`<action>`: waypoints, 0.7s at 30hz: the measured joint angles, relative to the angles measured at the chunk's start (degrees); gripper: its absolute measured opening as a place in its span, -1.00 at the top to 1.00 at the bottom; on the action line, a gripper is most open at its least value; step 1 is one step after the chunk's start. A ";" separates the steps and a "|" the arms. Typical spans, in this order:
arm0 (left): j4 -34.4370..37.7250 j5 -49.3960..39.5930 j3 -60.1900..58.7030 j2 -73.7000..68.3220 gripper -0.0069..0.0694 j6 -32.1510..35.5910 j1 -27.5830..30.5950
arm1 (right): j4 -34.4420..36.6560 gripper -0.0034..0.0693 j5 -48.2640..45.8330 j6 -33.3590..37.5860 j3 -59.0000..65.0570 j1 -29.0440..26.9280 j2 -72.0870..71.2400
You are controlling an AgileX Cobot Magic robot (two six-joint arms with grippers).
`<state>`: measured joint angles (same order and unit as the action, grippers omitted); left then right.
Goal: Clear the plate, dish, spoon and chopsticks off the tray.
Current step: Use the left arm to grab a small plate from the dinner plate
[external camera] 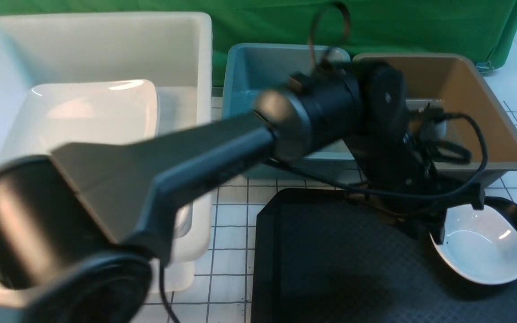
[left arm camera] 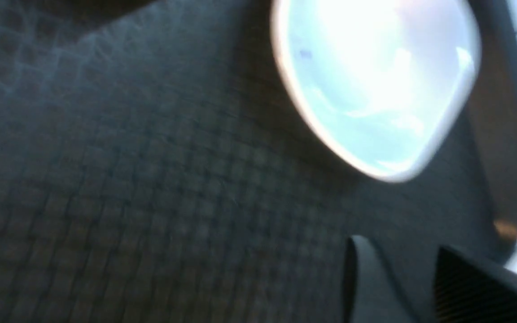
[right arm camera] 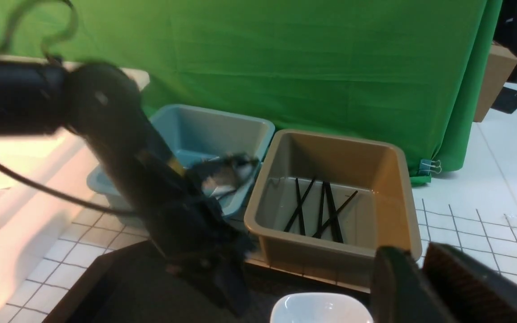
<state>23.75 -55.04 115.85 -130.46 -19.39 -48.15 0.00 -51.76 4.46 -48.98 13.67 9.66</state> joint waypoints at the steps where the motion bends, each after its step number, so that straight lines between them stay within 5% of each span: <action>1: 0.22 1.35 0.26 -1.03 0.03 -0.68 -0.02 | 0.00 0.62 -0.06 0.00 0.00 0.00 0.00; 8: 4.04 10.51 0.42 -6.32 -0.26 -1.98 -0.02 | 0.00 0.60 -0.06 -0.02 0.00 0.00 0.00; 21: 7.72 17.50 0.68 -9.96 -0.16 -2.03 -0.02 | 0.00 0.57 -0.17 -0.25 0.00 0.00 0.00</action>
<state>31.47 -37.55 116.53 -140.42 -21.42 -48.17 0.00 -51.93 4.21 -48.98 13.67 9.66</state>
